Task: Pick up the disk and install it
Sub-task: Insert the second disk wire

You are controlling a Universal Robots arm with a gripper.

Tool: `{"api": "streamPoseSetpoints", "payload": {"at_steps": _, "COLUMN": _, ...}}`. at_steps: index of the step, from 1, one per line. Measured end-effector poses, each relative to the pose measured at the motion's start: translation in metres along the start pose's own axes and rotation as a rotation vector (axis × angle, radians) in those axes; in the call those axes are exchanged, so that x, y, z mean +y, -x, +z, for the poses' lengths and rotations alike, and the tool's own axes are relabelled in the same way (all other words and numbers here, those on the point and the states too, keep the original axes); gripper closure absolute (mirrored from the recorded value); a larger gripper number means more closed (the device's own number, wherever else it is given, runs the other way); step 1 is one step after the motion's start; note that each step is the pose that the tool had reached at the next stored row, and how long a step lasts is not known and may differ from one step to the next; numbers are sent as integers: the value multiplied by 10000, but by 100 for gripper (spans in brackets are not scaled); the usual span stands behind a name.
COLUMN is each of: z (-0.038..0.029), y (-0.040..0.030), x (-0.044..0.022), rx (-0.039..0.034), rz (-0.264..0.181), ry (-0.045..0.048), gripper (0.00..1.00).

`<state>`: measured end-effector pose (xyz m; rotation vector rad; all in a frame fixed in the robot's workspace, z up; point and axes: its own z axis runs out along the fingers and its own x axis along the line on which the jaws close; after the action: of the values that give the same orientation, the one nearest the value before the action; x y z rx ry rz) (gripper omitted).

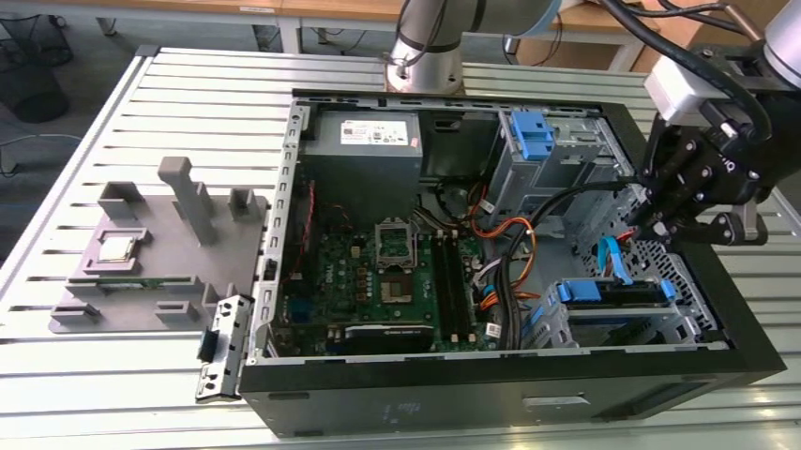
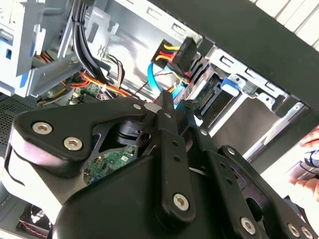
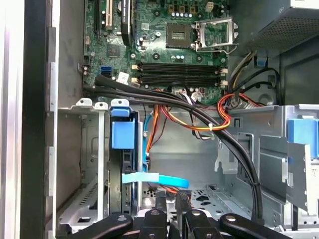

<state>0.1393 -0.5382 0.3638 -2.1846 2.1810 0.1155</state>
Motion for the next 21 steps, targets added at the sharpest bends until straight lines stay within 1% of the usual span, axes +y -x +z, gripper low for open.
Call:
{"api": "streamPoseSetpoints", "payload": {"at_steps": 7, "z": 2, "y": 41, "x": -99, "rx": 1, "rz": 0, "ry": -1, "gripper": 77}}
{"api": "streamPoseSetpoints", "payload": {"at_steps": 12, "z": 7, "y": 52, "x": -168, "rx": 1, "rz": 0, "ry": -1, "gripper": 77}}
{"api": "streamPoseSetpoints", "payload": {"at_steps": 21, "z": 35, "y": 66, "x": -327, "rx": 1, "rz": 0, "ry": 1, "gripper": 77}}
